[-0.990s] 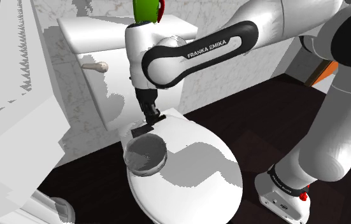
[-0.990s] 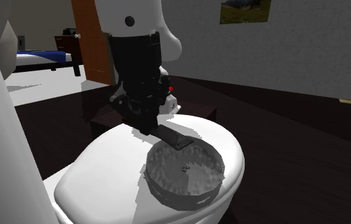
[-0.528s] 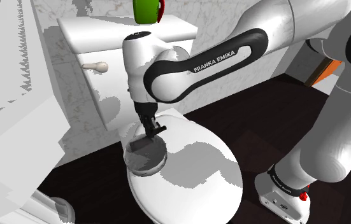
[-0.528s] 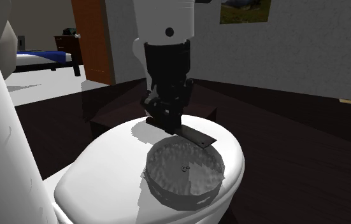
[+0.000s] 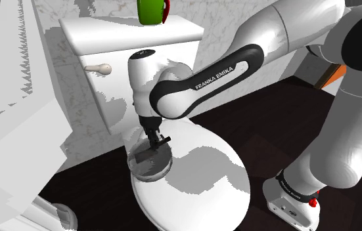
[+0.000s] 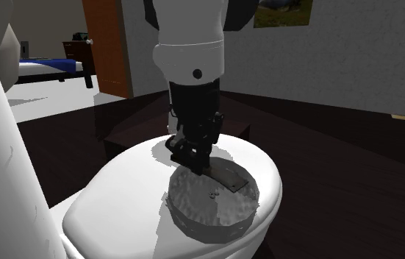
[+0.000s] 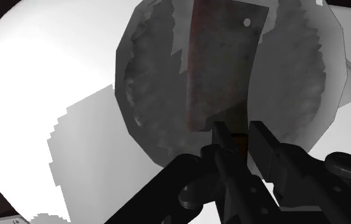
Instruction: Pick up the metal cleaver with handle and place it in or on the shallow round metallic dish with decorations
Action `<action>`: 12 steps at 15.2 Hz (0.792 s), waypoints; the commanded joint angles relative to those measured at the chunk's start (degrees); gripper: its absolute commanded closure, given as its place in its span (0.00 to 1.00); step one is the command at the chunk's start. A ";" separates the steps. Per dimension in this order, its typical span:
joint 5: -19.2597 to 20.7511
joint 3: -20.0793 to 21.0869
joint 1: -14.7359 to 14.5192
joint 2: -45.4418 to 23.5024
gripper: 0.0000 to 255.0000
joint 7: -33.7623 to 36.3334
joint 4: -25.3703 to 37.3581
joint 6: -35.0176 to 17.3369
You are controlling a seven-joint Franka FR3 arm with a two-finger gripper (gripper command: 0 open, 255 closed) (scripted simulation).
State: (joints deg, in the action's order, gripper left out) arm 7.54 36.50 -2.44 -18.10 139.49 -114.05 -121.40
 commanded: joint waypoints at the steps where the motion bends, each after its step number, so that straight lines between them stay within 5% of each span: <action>1: 0.70 -0.33 -0.23 -0.95 1.00 0.35 -0.61 -1.42; 10: 1.22 -0.59 -0.45 -1.68 1.00 0.64 -0.91 -2.32; 11: 1.22 -0.59 -0.45 -1.68 0.00 0.64 -0.91 -2.31; 12: 1.22 -0.59 -0.45 -1.68 0.00 0.64 -0.91 -2.31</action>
State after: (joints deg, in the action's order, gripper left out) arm 8.76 35.92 -2.89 -19.78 140.13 -114.96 -123.72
